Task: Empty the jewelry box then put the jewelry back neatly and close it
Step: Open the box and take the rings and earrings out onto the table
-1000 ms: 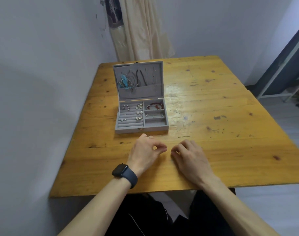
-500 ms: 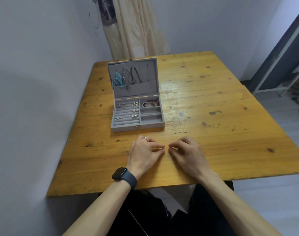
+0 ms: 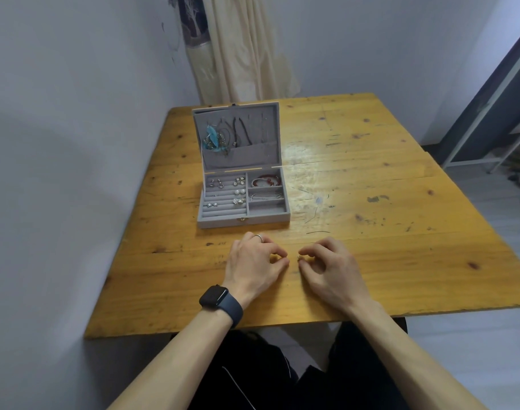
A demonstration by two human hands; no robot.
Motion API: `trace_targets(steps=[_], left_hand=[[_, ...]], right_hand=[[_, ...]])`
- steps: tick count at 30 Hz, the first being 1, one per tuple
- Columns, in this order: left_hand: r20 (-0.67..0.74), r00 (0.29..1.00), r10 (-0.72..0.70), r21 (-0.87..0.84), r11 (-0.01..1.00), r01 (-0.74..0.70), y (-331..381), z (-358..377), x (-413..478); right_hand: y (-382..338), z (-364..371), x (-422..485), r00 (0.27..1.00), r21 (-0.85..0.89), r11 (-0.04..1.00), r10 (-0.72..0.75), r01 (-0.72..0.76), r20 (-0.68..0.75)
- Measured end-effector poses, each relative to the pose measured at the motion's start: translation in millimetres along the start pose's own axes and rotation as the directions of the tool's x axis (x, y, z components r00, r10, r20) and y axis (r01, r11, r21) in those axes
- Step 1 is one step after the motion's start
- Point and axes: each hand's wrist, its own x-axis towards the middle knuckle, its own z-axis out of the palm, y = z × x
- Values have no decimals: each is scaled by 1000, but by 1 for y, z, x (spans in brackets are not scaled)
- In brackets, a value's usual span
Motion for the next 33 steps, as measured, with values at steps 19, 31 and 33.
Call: trace_targets(steps=[19, 31, 33], left_hand=[[17, 998, 58, 32, 998, -58, 2, 1, 0], [-24, 998, 61, -18, 998, -62, -15, -24, 8], [-92, 995, 21, -80, 996, -29, -29, -37, 14]], right_hand=[[1, 3, 4, 1000, -62, 998, -23, 23, 1], [-12, -9, 15, 999, 70, 997, 42, -43, 6], [-20, -8, 28, 1000, 65, 998, 25, -24, -17]])
